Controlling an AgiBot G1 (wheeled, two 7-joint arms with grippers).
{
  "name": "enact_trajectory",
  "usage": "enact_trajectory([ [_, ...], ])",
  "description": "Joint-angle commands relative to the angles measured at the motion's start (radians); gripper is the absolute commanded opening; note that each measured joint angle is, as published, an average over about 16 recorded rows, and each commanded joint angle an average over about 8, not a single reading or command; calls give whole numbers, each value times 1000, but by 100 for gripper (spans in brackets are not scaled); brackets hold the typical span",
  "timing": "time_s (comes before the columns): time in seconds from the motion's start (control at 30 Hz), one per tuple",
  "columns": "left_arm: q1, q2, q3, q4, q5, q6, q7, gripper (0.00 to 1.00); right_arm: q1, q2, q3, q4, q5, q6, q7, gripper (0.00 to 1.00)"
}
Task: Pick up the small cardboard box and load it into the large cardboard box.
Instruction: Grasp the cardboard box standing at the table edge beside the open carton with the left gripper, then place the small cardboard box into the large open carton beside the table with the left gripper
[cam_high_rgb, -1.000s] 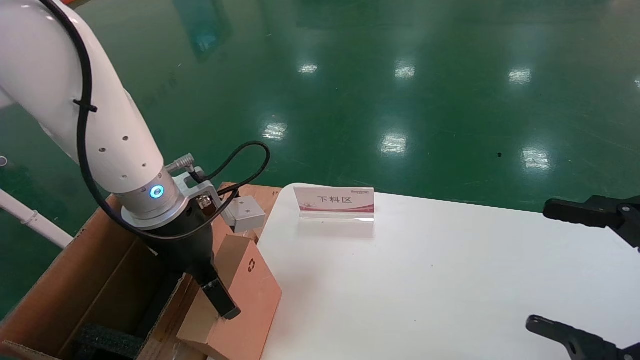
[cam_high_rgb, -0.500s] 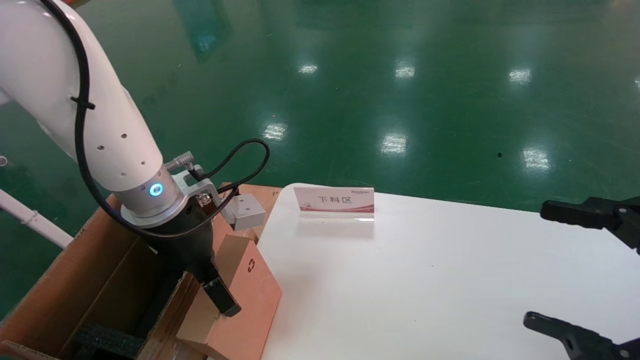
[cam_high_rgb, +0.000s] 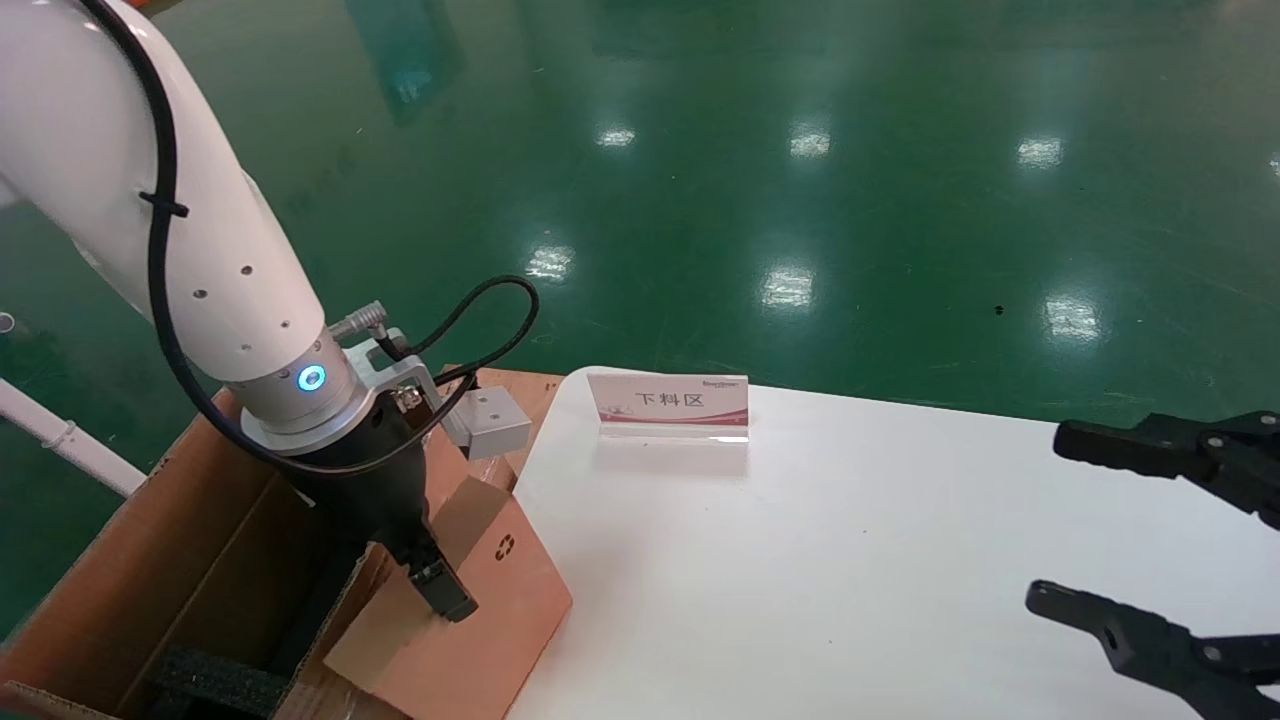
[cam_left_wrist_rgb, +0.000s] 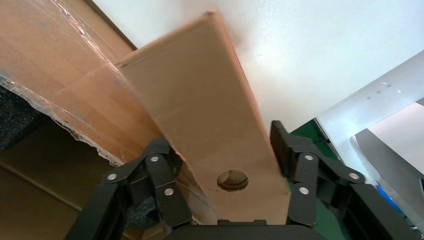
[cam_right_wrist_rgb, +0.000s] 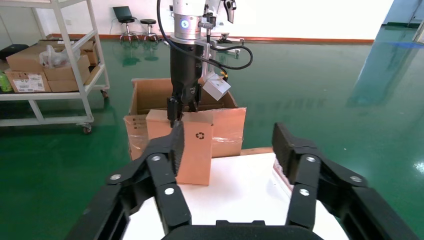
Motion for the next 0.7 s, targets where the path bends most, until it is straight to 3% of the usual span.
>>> enact_trajectory([
  [0.03,0,0,0,0,0,0,0,0,0,0,0,0,0,0,0,0],
  [0.4,-24,7,-14,21,2,-2,16,0,0,0,0,0,0,0,0,0],
  [0.7,-191,-32,-86,66,1,14,67,0,1,0,-1,-1,0,0,-1,0],
])
